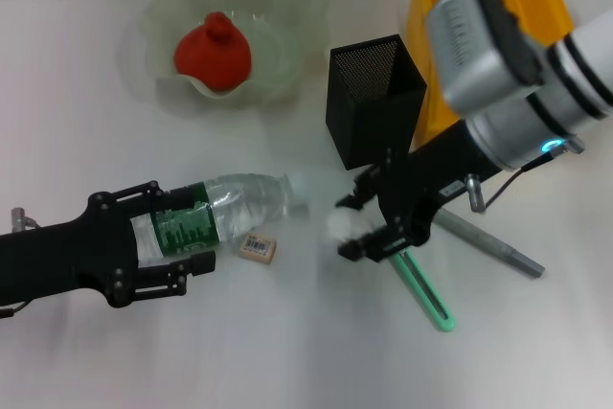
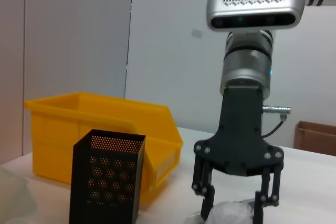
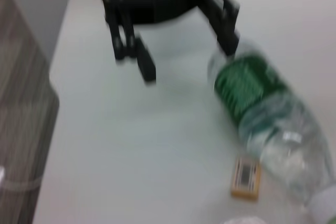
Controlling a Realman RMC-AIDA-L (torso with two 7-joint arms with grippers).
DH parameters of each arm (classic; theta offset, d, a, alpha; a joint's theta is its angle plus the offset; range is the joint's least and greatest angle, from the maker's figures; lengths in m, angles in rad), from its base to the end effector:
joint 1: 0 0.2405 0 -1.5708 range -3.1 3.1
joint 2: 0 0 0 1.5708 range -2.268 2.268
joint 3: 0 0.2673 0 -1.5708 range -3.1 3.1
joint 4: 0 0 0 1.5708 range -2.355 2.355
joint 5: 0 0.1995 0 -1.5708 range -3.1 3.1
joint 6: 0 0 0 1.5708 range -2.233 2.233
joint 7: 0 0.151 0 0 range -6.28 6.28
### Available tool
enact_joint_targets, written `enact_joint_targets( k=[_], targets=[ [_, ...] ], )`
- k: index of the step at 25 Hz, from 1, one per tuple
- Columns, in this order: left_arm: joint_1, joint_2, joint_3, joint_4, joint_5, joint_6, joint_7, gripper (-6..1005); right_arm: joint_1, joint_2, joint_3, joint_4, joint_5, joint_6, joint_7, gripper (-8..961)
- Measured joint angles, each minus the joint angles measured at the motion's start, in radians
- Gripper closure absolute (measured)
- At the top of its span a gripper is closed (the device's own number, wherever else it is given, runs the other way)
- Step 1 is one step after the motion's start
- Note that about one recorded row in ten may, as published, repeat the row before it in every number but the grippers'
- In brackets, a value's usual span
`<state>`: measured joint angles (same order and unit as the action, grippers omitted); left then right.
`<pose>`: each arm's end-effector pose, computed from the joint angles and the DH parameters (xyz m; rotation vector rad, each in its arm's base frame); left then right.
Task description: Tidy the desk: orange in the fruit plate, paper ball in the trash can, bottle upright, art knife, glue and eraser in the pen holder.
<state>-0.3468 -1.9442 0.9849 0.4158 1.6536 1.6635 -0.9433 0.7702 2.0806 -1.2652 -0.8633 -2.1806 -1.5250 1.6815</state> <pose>-0.3101 0.2565 -0.0043 -2.7516 -0.3606 -0.8276 0.1692 0.3498 -0.0639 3.0681 -0.1389 0.0575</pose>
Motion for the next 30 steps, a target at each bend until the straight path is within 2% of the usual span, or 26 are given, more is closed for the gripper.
enact_joint_targets(
  k=[5,9,10,14,19,20,25,30],
  targets=[
    [-0.007,0.004,-0.009,0.0,0.0,0.003,-0.001,201,-0.072,-0.002,0.069,0.013,0.118,-0.007,-0.115,418],
    [-0.009,0.004,-0.013,0.003,0.0,0.003,-0.006,202,-0.128,-0.002,0.15,0.097,0.242,-0.016,-0.264,419],
    [-0.009,0.004,-0.013,0.003,0.0,0.003,-0.006,202,-0.151,-0.002,0.19,0.152,0.31,-0.028,-0.349,419],
    [-0.01,0.0,-0.041,0.0,-0.001,0.008,-0.015,202,-0.179,-0.002,0.242,0.229,0.383,-0.04,-0.465,421],
    [-0.011,-0.01,-0.047,0.0,-0.001,0.011,-0.016,202,-0.189,-0.002,0.329,0.388,0.439,-0.053,-0.645,423],
    [-0.011,-0.014,-0.048,0.0,0.0,0.01,-0.016,203,-0.189,-0.001,0.38,0.451,0.442,-0.055,-0.725,423],
    [-0.011,-0.02,-0.048,0.0,-0.001,0.011,-0.023,203,-0.187,0.001,0.425,0.522,0.443,-0.055,-0.801,423],
    [-0.011,-0.021,-0.048,0.0,0.0,0.012,-0.028,203,-0.189,0.0,0.431,0.525,0.444,-0.061,-0.803,422]
  ],
)
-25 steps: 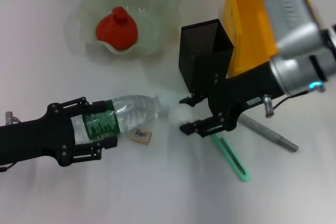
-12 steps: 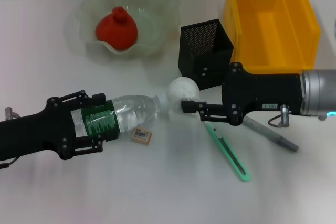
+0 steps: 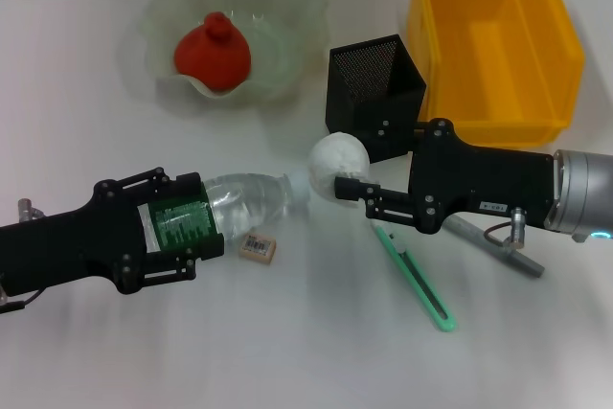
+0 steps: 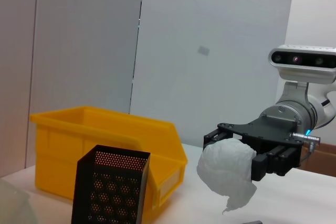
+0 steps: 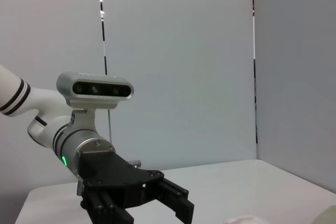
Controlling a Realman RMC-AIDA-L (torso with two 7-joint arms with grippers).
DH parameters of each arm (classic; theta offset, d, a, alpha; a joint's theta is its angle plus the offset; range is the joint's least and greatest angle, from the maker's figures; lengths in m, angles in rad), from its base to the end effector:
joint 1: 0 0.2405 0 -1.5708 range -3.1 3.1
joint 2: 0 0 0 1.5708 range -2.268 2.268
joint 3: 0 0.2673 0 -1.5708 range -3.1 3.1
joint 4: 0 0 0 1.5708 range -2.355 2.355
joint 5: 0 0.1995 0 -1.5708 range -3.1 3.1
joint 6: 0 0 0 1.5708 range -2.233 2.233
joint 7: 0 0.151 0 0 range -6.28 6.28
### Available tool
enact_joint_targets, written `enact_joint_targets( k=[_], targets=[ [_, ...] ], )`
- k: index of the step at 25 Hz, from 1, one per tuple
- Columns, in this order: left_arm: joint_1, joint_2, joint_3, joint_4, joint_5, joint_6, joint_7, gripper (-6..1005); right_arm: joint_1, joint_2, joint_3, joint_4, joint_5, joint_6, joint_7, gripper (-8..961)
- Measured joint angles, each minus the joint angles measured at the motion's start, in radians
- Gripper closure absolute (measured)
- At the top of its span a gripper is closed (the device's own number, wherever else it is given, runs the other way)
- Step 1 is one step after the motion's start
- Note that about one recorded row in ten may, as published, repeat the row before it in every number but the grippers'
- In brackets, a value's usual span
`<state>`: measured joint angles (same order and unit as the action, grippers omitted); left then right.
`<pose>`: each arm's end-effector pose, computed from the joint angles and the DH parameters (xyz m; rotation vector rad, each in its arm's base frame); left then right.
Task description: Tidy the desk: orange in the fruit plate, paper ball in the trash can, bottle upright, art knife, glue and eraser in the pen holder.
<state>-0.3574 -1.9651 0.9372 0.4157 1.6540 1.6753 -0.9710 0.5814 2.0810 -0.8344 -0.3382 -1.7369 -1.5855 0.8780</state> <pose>-0.3022 0.2615 -0.0057 -2.7125 -0.3933 -0.8929 0.2312 0.3087 -0.0567 -2.7423 0.1757 0.9809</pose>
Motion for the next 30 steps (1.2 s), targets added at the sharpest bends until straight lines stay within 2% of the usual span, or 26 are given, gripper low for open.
enact_joint_targets(
  k=[5,10,11,15,21,25,30],
  targets=[
    [0.0,0.0,0.0,0.0,0.0,0.001,-0.014,204,-0.011,0.001,0.02,0.004,0.026,0.0,-0.015,422],
    [-0.001,0.0,0.0,0.0,-0.002,0.001,-0.016,204,-0.057,0.003,0.054,0.06,0.227,0.033,-0.117,423],
    [-0.002,0.0,-0.001,0.0,-0.002,0.002,-0.016,204,-0.057,0.003,0.054,0.06,0.227,0.033,-0.117,423],
    [-0.004,0.0,-0.005,0.001,-0.002,0.001,-0.017,204,-0.08,0.005,0.056,0.087,0.402,0.112,-0.178,423],
    [-0.005,0.0,-0.01,0.001,-0.002,0.0,-0.017,205,-0.081,0.005,0.057,0.104,0.52,0.191,-0.216,423],
    [-0.007,0.001,-0.011,0.0,-0.002,-0.003,-0.017,205,-0.071,0.005,0.08,0.103,0.552,0.276,-0.233,422],
    [-0.008,0.003,-0.015,0.0,-0.002,-0.005,-0.017,205,-0.065,0.004,0.113,0.099,0.553,0.31,-0.234,422]
  ],
)
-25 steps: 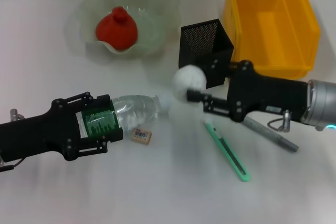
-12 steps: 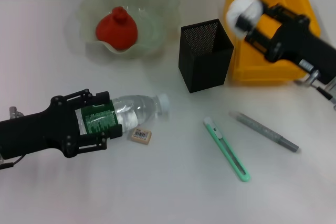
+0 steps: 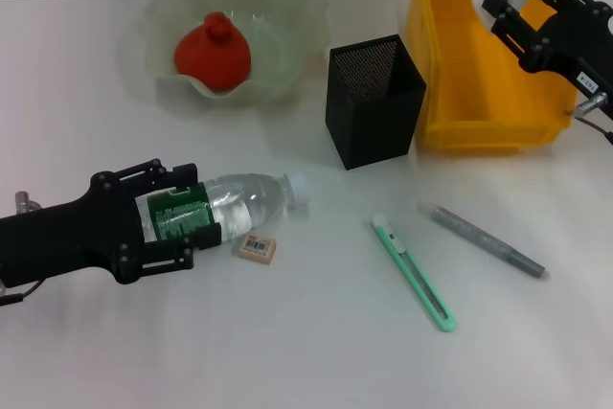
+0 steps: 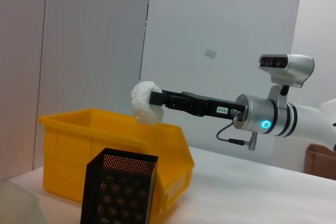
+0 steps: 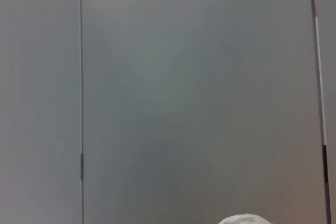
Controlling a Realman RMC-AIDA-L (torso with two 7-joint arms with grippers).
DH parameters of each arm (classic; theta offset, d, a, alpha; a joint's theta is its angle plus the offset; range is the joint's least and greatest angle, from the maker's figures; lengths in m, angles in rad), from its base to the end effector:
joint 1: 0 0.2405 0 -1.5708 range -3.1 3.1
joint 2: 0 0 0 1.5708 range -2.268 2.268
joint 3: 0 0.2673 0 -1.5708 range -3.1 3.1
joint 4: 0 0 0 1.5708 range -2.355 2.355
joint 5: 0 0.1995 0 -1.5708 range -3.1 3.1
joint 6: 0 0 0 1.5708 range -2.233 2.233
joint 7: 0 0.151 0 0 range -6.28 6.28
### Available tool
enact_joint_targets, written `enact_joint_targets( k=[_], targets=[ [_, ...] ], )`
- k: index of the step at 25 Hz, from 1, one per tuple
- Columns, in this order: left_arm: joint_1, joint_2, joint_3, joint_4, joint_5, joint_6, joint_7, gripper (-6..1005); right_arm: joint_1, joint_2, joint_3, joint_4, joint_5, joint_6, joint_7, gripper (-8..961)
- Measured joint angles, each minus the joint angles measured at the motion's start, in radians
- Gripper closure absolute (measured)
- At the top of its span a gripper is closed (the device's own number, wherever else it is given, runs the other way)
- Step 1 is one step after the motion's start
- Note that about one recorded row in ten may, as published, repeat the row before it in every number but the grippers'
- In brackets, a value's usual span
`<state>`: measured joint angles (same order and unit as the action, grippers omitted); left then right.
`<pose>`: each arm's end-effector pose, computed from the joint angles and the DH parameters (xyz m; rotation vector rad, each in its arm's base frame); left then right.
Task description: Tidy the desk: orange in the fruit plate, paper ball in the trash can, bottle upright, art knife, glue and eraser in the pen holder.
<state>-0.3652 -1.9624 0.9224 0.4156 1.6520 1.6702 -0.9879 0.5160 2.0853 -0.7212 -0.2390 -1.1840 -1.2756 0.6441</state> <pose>-0.3015 0.2662 -0.0028 -2.6966 -0.4087 -0.8969 0.2838 0.3605 -0.0057 -1.9755 0.4244 0.9068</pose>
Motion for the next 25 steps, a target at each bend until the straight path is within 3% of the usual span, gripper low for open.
enact_joint_targets(
  k=[15,25],
  targets=[
    [-0.003,0.001,-0.01,0.0,0.001,0.003,0.0,207,0.009,-0.002,-0.001,-0.001,0.001,0.034,0.005,422],
    [-0.003,0.004,-0.01,0.004,0.0,0.005,-0.008,207,0.01,-0.001,0.002,0.0,0.001,0.039,0.001,356]
  ],
)
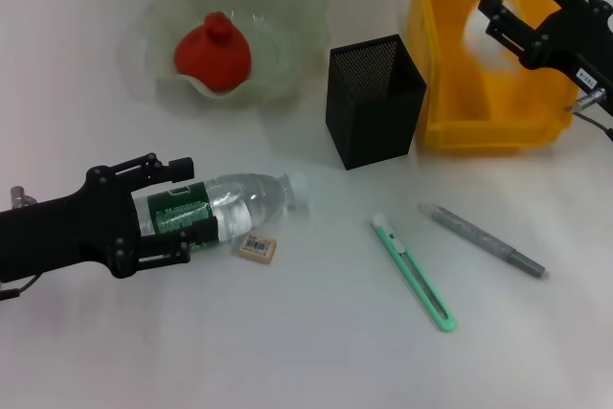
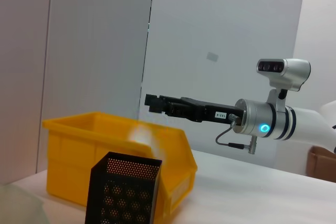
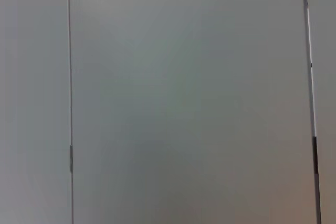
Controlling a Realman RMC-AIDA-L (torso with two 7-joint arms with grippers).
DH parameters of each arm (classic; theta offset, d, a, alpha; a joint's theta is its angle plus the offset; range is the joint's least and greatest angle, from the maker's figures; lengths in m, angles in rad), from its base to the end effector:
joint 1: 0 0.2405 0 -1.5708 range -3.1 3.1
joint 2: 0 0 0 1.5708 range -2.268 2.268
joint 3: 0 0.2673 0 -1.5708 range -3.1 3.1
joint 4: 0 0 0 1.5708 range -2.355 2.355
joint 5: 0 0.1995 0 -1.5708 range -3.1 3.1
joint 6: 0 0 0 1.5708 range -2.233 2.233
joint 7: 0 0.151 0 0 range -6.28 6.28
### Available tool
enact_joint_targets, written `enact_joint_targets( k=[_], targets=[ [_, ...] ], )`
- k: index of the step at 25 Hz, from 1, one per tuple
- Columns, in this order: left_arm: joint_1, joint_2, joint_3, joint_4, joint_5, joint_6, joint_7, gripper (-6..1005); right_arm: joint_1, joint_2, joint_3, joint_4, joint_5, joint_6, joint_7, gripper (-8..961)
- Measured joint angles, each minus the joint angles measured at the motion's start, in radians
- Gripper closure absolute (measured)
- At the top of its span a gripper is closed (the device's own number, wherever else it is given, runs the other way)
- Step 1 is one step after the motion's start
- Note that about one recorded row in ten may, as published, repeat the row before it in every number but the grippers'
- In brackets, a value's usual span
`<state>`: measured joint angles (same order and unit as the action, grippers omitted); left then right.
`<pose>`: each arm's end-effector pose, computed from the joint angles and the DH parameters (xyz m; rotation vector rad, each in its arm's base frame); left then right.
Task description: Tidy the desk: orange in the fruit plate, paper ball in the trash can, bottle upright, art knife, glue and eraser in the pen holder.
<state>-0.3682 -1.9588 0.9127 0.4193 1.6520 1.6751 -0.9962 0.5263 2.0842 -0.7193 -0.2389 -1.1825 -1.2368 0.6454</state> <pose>-0.3010 0.2682 0.0004 -2.6902 -0.4088 -0.9021 0.2858 0.3658 -0.0061 -1.9708 0.4426 0.8759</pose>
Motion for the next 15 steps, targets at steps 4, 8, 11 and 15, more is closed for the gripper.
enact_joint_targets(
  k=[4,8,11,15],
  targets=[
    [0.0,0.001,-0.001,0.001,0.0,0.0,0.0,208,-0.001,0.0,0.001,-0.001,0.0,0.0,0.0,249],
    [-0.001,0.002,-0.002,0.002,0.0,0.0,-0.001,208,-0.002,0.0,0.002,-0.002,0.0,0.001,-0.001,143],
    [-0.001,0.001,-0.002,0.001,0.0,0.0,-0.001,208,-0.003,0.0,0.004,-0.003,0.0,0.001,-0.002,124],
    [-0.001,0.002,-0.002,0.0,0.0,0.0,-0.001,208,-0.003,0.0,0.006,-0.003,0.0,0.001,-0.002,118]
  ],
)
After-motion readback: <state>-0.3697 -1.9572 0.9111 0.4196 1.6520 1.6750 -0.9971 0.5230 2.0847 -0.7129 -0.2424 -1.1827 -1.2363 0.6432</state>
